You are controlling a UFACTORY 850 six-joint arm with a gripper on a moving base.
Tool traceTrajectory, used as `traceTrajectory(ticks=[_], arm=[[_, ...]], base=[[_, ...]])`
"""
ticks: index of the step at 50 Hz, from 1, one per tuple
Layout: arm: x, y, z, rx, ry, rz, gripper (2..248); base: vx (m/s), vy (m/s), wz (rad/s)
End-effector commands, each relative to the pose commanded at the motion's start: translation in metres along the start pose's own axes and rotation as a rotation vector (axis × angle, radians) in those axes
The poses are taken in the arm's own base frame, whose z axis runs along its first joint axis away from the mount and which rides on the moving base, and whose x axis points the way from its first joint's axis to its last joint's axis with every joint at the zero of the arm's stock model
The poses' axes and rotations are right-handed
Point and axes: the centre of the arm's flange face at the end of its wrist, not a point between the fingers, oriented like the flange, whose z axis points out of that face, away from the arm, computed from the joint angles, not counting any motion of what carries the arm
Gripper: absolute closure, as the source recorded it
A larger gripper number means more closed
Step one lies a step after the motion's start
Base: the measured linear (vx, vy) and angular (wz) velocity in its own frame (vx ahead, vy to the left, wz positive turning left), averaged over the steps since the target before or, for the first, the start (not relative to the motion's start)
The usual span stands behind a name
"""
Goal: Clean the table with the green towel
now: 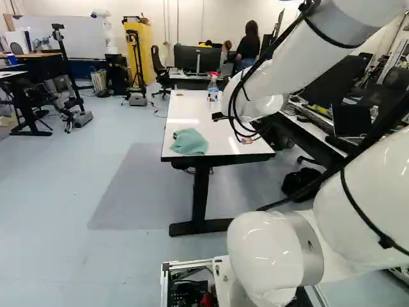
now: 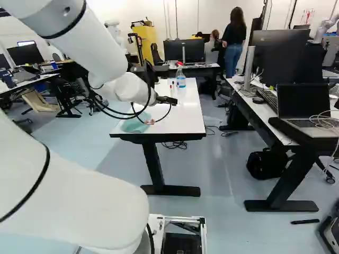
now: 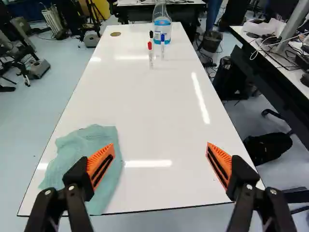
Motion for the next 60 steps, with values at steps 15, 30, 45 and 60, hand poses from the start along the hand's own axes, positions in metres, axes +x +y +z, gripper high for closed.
traceTrajectory(ticks=[15, 30, 45, 60], arm=[[-0.034, -0.006, 0.001, 0.013, 0.054, -0.008, 3], [-0.069, -0.011, -0.002, 0.028, 0.11, -0.016, 3], [-0.098, -0.014, -0.007, 0.04, 0.155, -0.022, 3], [-0.12, -0.016, -0.013, 0.05, 0.191, -0.027, 3]], base=[[0.0, 0.0, 0.0], [0.0, 0.0, 0.0], [0.0, 0.0, 0.0], [0.0, 0.0, 0.0]])
